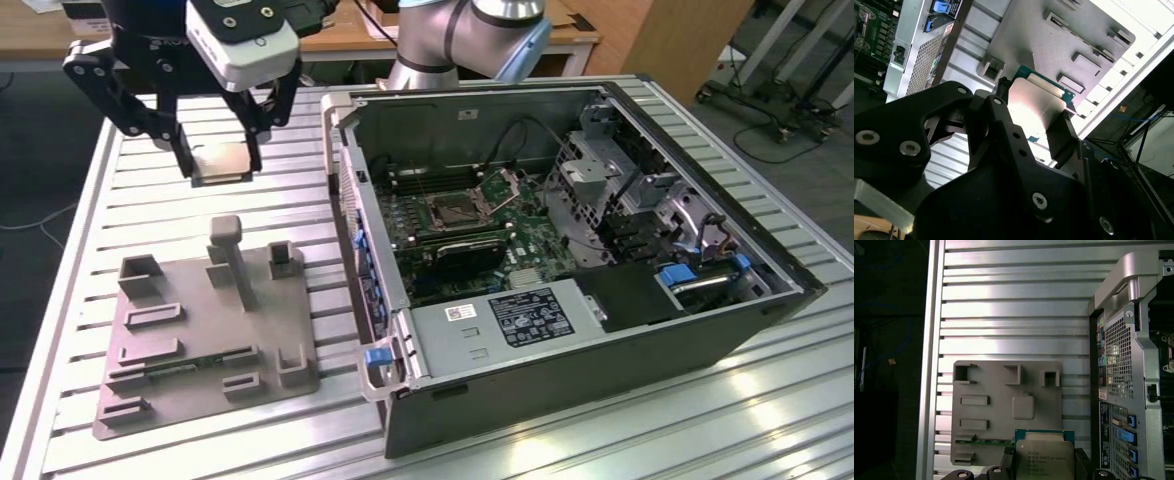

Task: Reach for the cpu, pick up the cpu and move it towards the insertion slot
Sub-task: 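Pick up the cpu and move it towards the insertion slot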

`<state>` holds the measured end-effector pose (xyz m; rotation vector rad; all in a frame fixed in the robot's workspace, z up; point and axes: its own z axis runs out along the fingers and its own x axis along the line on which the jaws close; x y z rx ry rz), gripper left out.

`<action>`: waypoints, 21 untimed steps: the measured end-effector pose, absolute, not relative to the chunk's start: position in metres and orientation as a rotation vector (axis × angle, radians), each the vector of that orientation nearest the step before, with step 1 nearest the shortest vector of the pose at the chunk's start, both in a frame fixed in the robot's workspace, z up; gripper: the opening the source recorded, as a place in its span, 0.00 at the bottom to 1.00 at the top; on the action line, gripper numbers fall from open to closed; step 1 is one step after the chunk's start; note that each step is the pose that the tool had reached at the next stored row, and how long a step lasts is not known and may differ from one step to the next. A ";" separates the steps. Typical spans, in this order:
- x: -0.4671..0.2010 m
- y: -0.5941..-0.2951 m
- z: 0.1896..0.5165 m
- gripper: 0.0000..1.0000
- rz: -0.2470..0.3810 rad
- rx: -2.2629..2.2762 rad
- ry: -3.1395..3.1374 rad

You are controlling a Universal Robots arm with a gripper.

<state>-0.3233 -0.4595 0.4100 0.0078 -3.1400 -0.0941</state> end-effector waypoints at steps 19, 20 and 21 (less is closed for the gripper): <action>-0.307 -0.460 0.410 0.55 -0.094 0.008 -3.140; -0.307 -0.460 0.410 0.55 -0.094 0.008 -3.140; -0.306 -0.460 0.410 0.55 -0.094 0.008 -3.140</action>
